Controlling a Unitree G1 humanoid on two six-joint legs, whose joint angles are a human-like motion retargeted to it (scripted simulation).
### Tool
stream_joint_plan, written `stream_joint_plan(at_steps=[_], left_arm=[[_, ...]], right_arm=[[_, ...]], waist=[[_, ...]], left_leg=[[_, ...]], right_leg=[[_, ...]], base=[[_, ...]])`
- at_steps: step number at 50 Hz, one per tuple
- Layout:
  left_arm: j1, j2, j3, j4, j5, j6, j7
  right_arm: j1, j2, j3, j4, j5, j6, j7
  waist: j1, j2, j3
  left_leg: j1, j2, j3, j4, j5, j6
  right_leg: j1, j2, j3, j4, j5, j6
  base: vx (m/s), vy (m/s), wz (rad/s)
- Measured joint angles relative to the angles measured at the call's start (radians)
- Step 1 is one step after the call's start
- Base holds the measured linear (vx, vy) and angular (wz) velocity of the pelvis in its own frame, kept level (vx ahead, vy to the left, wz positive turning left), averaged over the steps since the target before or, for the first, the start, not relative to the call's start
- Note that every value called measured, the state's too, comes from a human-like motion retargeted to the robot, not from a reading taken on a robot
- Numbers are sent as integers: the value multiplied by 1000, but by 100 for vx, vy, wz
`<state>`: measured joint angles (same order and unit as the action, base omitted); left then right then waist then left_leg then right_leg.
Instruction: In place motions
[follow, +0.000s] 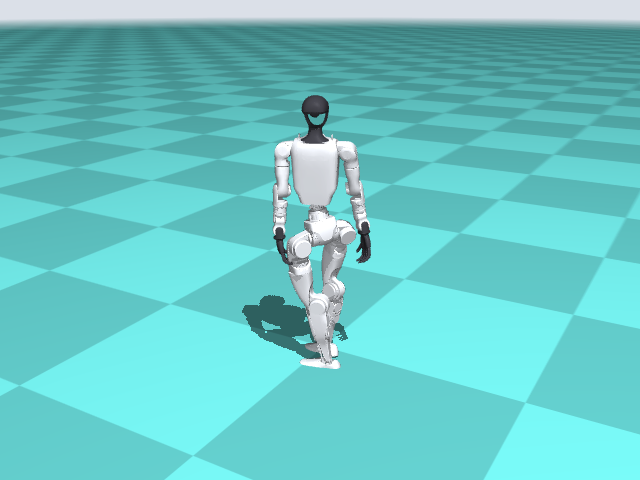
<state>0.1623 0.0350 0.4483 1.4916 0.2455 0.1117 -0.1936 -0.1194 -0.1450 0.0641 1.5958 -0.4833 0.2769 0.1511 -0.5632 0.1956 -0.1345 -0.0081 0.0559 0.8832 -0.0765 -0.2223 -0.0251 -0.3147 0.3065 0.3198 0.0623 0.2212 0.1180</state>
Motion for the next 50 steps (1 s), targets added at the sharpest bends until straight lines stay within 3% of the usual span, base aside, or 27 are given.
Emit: stream_joint_plan(at_steps=[11, 20, 30, 38, 45, 50], left_arm=[[-26, -8, -29, -11, 14, -5, -8], [-20, -5, -18, 1, 9, 2, 1], [-33, -3, -21, -7, 8, -1, 5], [-77, 18, -44, 20, 5, -4, 26], [-114, 51, -81, 65, 0, -1, 54], [-113, 59, -90, 92, -10, 0, 63]], right_arm=[[42, 5, -24, -18, 18, -5, 4], [24, 1, -24, -69, 17, -15, 13], [29, -15, -53, -106, 26, -30, 27], [57, -35, -90, -104, 25, -43, 35], [84, -49, -114, -107, 6, -47, 47], [78, -50, -107, -141, -6, -55, 43]], waist=[[-23, 11, 18], [15, 4, 9], [93, -11, -20], [214, -67, -46], [382, -152, -19], [449, -174, 4]], left_leg=[[-4, 2, 8, 1, 2, -3], [-8, 1, -42, 9, 15, 8], [-55, -15, -221, 38, 48, 42], [-124, -76, -423, 73, 86, 71], [-119, -147, -563, 78, 131, 89], [-110, -179, -650, 73, 165, 98]], right_leg=[[-4, 7, 24, -1, 19, 15], [14, -23, -58, 6, 4, -50], [41, -115, -265, 24, -75, -113], [70, -212, -412, 20, -142, -131], [150, -291, -546, 10, -178, -130], [202, -317, -627, 3, -199, -126]], base=[[-3, 2, -9], [-2, -8, 43], [9, -30, 126], [19, -29, 162], [18, -18, 134], [15, -11, 98]])
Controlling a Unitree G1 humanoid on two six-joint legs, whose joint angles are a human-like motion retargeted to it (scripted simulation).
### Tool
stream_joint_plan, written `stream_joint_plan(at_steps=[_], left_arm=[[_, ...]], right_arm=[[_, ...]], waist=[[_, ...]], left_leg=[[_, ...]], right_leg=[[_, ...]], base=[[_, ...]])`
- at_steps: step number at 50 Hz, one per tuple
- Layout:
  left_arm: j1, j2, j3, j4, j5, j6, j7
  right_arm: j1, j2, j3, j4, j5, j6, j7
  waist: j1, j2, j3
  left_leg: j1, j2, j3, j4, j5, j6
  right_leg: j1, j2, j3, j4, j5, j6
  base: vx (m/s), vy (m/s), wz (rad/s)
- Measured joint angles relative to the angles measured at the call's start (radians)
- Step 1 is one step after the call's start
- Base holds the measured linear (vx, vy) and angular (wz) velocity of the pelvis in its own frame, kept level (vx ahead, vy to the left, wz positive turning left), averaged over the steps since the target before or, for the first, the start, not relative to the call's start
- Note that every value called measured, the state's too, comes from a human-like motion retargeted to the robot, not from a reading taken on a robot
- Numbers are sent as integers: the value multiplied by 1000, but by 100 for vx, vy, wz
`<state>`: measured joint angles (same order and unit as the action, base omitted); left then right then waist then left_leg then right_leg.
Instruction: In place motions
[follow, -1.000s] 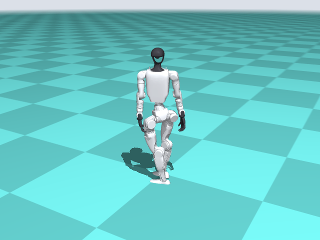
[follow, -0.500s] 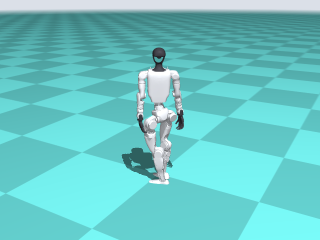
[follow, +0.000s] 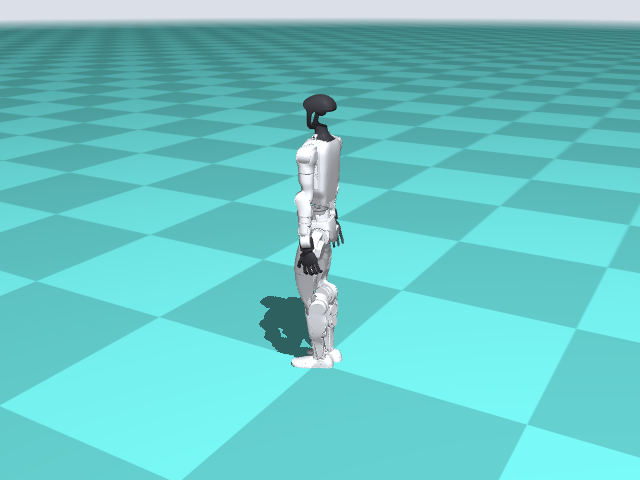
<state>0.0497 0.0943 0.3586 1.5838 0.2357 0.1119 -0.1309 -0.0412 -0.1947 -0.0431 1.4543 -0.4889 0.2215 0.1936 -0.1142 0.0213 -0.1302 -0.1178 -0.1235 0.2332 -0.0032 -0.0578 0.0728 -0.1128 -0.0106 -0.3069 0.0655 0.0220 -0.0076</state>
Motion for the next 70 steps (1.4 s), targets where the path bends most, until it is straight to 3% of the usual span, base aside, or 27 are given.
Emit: stream_joint_plan(at_steps=[9, 17, 28, 40, 70], left_arm=[[48, -15, 40, 47, 4, 8, 0], [56, -48, 130, 34, -119, 9, -15], [23, -19, 18, -40, -21, -2, -22], [10, -34, 6, -47, -35, -9, -35], [13, -28, -2, -11, -12, -8, 13]], right_arm=[[-30, 44, 42, -105, 37, -28, 35], [-29, 81, 101, -163, 30, -59, 78], [-24, 62, 102, 7, -25, -26, 43], [30, 21, 40, 115, -2, 13, -2], [-5, 74, 121, -23, -34, -30, 33]], waist=[[42, -8, 15], [76, -7, -3], [36, 4, -21], [9, 22, -35], [-19, 36, -57]], left_leg=[[23, -23, -65, -3, 23, 12], [17, -15, -32, 2, 18, 17], [25, 0, -30, 1, 1, 12], [30, 16, 4, -5, -8, 11], [37, 33, 33, -15, -19, 9]], right_leg=[[61, -7, -68, -9, -20, 1], [61, 6, -39, -8, -23, -1], [53, 15, -38, -9, -29, -3], [41, 33, -11, -10, -31, -7], [22, 54, 19, -7, -38, -17]], base=[[12, -4, 42], [4, 0, -22], [0, 0, 2], [0, 0, 0], [0, 0, 0]])
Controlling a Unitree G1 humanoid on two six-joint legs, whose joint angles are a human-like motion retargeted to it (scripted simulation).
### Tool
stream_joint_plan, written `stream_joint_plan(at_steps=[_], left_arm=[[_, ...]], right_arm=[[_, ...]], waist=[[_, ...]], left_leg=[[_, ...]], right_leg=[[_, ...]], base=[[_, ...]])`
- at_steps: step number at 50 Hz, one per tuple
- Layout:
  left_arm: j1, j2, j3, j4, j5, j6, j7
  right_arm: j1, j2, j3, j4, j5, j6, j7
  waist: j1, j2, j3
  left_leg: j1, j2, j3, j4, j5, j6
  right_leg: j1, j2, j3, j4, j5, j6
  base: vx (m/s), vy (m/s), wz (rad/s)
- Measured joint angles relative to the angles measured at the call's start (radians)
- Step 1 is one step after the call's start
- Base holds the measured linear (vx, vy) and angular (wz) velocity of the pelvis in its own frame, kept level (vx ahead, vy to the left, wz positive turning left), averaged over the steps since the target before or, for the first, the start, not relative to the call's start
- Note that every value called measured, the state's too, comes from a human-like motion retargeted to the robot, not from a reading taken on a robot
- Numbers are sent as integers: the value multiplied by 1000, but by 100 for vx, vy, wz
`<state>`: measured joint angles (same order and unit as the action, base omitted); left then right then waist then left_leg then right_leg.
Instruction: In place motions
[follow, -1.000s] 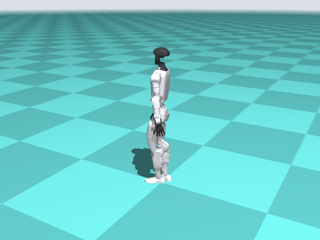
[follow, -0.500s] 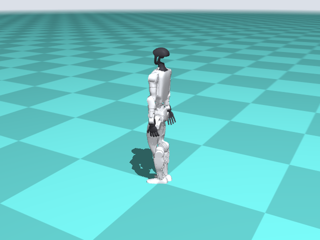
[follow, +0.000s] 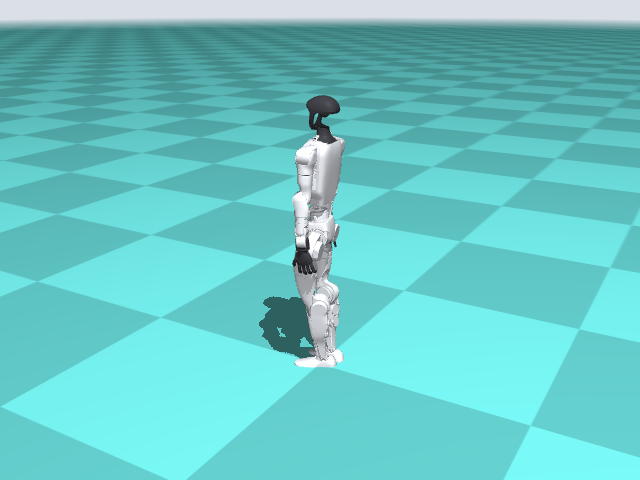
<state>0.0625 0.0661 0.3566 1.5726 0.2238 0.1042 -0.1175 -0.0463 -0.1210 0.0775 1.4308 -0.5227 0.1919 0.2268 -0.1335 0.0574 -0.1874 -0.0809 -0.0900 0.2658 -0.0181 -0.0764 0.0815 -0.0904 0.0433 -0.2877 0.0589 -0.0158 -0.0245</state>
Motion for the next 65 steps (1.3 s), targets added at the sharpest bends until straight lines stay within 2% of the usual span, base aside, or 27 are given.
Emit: stream_joint_plan(at_steps=[28, 65], left_arm=[[9, -1, -6, 31, 24, -9, 37], [4, -13, -11, 28, 27, -14, 34]], right_arm=[[28, -14, -17, 83, -4, 11, -64], [21, -5, -20, 75, 0, 9, -43]], waist=[[-4, -1, -16], [-15, -6, -27]], left_leg=[[-11, 7, 1, 3, -2, -2], [-25, 13, 3, 8, 1, -5]], right_leg=[[-12, 7, 3, 1, -11, -7], [-26, 10, 8, 5, -22, -16]], base=[[0, 0, 0], [0, 0, 0]])
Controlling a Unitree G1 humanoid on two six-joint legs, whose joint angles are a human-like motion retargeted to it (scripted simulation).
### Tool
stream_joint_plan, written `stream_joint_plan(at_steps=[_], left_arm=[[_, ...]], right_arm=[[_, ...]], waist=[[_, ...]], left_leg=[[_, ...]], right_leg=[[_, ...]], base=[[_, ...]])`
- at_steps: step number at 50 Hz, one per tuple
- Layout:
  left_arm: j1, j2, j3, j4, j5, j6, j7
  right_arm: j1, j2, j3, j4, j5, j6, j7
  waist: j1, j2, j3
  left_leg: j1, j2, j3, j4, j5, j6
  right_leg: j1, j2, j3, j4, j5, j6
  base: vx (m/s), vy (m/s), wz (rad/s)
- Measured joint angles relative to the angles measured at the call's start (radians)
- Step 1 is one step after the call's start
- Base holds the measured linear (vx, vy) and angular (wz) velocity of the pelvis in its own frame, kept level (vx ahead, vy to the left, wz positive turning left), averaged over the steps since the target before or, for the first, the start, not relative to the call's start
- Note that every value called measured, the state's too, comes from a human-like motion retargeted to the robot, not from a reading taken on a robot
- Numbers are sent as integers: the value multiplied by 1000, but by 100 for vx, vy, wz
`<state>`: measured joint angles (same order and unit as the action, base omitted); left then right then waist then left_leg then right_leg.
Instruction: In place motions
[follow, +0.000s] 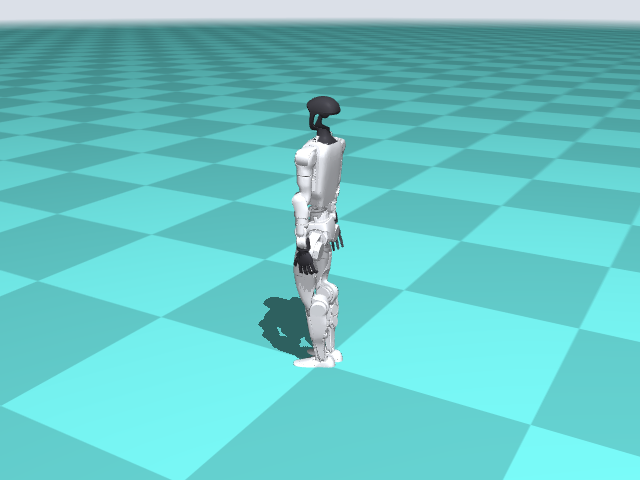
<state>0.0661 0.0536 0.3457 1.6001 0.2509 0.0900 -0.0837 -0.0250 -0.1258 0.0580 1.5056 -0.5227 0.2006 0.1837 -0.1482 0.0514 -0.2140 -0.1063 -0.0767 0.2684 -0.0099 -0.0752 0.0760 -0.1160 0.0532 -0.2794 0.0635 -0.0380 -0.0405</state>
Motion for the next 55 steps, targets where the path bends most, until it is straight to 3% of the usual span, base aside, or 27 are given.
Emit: stream_joint_plan(at_steps=[55], left_arm=[[-11, 0, -28, 1, -7, -1, -11]], right_arm=[[-4, -6, 6, -10, -11, -3, 20]], waist=[[11, 4, 31]], left_leg=[[13, 5, 5, 2, 4, -2]], right_leg=[[14, 1, 2, 1, -9, -6]], base=[[0, 0, 0]])
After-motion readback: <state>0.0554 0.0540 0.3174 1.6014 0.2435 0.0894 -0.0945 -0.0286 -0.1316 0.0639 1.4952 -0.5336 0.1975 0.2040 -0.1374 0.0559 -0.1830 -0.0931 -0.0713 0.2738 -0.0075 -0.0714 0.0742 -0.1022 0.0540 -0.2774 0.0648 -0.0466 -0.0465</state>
